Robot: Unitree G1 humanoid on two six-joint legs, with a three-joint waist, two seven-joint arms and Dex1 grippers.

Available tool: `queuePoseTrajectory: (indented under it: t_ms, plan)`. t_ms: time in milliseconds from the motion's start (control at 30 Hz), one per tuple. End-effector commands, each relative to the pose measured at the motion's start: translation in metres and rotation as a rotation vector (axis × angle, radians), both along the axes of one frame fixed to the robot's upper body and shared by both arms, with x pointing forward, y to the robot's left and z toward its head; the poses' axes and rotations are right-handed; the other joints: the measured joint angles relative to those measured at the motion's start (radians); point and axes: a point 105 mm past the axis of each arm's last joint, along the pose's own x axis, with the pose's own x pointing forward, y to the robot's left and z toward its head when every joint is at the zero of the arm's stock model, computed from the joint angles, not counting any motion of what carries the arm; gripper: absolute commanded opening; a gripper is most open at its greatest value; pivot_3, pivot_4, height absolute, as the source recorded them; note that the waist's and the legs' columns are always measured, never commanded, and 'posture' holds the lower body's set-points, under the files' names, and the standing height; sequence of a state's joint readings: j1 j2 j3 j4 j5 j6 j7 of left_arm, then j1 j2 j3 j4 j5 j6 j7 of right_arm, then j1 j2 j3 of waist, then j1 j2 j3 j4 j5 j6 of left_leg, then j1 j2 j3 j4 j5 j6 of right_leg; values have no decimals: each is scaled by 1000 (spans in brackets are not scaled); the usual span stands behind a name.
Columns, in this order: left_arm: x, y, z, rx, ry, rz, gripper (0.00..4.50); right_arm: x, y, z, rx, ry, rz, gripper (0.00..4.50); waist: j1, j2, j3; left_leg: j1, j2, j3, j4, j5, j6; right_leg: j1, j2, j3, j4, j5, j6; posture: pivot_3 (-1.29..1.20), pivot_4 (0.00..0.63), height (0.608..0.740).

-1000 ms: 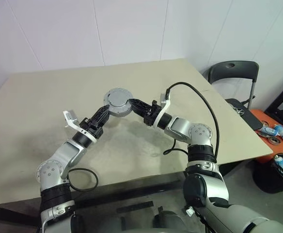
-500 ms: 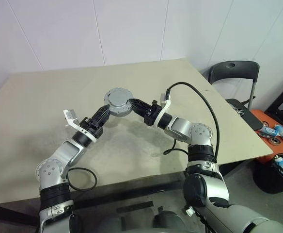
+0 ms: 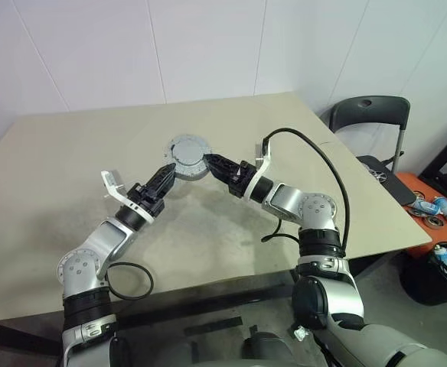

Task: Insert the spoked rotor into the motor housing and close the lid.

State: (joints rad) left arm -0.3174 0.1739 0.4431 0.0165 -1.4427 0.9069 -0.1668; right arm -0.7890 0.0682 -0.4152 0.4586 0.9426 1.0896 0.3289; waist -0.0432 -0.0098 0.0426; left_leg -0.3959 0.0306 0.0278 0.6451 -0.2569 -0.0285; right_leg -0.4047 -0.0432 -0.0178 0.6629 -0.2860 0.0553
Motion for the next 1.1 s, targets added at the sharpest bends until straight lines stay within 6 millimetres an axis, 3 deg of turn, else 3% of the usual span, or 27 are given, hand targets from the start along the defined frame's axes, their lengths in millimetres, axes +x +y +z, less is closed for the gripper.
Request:
queuePoseTrajectory:
  t_ms: [33, 367, 733, 1100]
  plan:
    - [-3, -21, 19, 22, -74, -81, 1304, -7, 21, 18, 44, -25, 87, 2589, 0, 0, 0, 0, 0, 0, 0, 0, 0, 0, 0, 0, 0, 0, 0, 0, 0, 740]
    - [2, -9, 23, 28, -88, -33, 1304, -2, 18, 15, 33, -2, 65, 2589, 0, 0, 0, 0, 0, 0, 0, 0, 0, 0, 0, 0, 0, 0, 0, 0, 0, 740]
    - [8, 33, 34, 41, -118, 111, 1304, -2, 19, 15, 38, 1, 65, 2589, -1, 0, 0, 0, 0, 0, 0, 0, 0, 0, 0, 0, 0, 0, 0, 0, 0, 740]
    - [7, 21, 28, 50, -103, 84, 1304, -2, 21, 16, 25, -12, 70, 2589, 0, 0, 0, -1, 1, 0, 0, 0, 0, 0, -1, 0, 0, 0, 0, 0, 0, 740]
